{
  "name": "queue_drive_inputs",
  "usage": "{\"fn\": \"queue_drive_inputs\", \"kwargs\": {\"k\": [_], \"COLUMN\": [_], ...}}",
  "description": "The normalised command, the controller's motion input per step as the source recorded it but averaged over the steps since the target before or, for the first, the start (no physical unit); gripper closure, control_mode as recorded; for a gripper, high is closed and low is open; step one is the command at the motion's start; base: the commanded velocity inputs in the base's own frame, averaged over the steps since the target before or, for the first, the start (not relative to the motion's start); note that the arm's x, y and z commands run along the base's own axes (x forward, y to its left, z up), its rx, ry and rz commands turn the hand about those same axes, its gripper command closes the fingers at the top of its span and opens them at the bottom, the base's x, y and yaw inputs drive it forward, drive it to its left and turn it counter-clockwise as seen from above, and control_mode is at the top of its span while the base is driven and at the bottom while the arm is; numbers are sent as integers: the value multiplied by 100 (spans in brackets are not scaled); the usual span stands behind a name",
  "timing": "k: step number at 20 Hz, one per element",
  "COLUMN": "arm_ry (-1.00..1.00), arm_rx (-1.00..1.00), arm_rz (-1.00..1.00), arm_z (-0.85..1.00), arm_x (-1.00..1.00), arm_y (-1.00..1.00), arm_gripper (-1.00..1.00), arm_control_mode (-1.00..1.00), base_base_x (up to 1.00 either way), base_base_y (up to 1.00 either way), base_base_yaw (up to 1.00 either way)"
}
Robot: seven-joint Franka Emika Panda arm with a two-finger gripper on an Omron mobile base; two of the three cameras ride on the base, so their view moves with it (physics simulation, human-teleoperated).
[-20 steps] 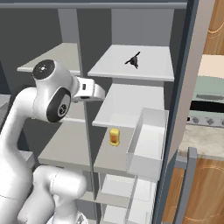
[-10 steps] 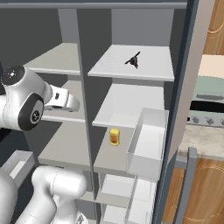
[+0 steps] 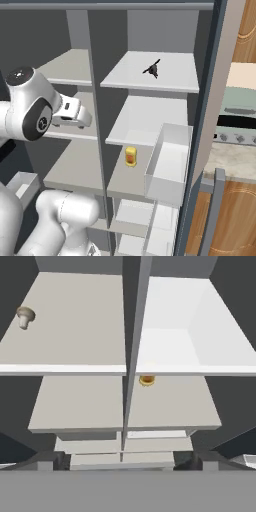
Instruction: Pick up the frozen fish from the freezer, place it on any shelf in the fridge, and close the fridge and freezer doors when done.
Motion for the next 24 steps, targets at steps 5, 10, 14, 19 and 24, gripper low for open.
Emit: {"fn": "queue_drive_inputs", "kwargs": {"k": [5,10,14,19,24], "arm_ry": [3,0,0,0,0], "arm_rx": [0,0,0,0,0], "arm_rz": [0,0,0,0,0], "arm_z": [0,0,0,0,0], "arm_x": [-10,0,0,0,0], "arm_y": [-1,0,0,0,0], "arm_gripper": [-100,-100,-100,-100,-100], "arm_control_mode": [100,100,100,100,100], "base_base_x": [-25,-42,-44,-55,-54], "base_base_y": [-11,-50,-32,-1,0], "base_base_yaw": [0,0,0,0,0]}}
